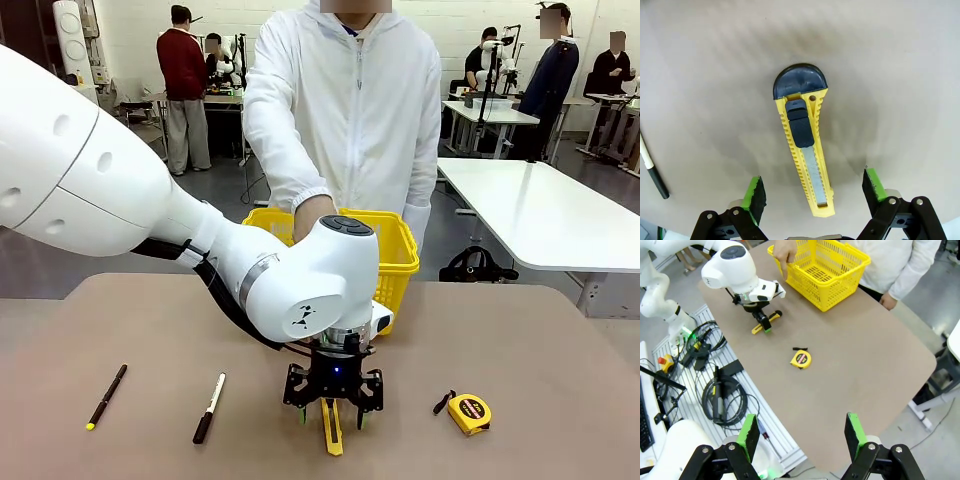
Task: Place the items the person wants into the basket.
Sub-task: Pick up the item the person points to and place it in the Market Basket.
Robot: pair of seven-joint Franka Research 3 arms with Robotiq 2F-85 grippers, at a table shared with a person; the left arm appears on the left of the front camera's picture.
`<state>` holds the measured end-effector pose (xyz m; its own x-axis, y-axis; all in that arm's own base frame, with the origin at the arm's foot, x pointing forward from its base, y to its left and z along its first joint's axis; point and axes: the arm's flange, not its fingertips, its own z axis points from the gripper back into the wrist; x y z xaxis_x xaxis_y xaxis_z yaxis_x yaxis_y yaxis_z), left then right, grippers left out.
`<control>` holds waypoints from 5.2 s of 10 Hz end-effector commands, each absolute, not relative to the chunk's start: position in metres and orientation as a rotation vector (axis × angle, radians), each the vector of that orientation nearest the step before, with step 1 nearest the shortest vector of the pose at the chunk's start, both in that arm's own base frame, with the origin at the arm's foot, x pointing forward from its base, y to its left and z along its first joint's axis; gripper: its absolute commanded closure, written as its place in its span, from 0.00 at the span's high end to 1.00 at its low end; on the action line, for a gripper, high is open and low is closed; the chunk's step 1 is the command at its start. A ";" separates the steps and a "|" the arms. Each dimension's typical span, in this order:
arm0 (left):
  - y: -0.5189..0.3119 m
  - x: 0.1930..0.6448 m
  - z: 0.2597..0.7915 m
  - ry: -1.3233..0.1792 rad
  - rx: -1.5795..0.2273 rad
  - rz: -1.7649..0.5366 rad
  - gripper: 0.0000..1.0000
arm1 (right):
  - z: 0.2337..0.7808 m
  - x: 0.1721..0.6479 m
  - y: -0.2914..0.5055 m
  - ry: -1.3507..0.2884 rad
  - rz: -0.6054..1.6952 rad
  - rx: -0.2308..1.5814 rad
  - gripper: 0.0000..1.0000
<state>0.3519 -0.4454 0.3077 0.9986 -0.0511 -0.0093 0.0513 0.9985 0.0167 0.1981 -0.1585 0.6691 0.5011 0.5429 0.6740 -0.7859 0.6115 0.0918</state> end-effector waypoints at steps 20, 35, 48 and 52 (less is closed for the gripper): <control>-0.415 0.352 0.523 0.028 0.002 -0.256 0.00 | 0.669 0.200 -0.158 -0.659 0.850 0.443 0.89; -0.361 0.518 0.574 -0.032 0.117 -0.571 0.26 | 0.669 0.200 -0.158 -0.659 0.850 0.443 0.89; -0.340 0.595 0.515 -0.012 0.068 -0.605 0.26 | 0.669 0.200 -0.158 -0.659 0.850 0.443 0.89; -0.348 0.621 0.488 0.028 0.039 -0.817 0.26 | 0.669 0.200 -0.158 -0.659 0.850 0.443 0.89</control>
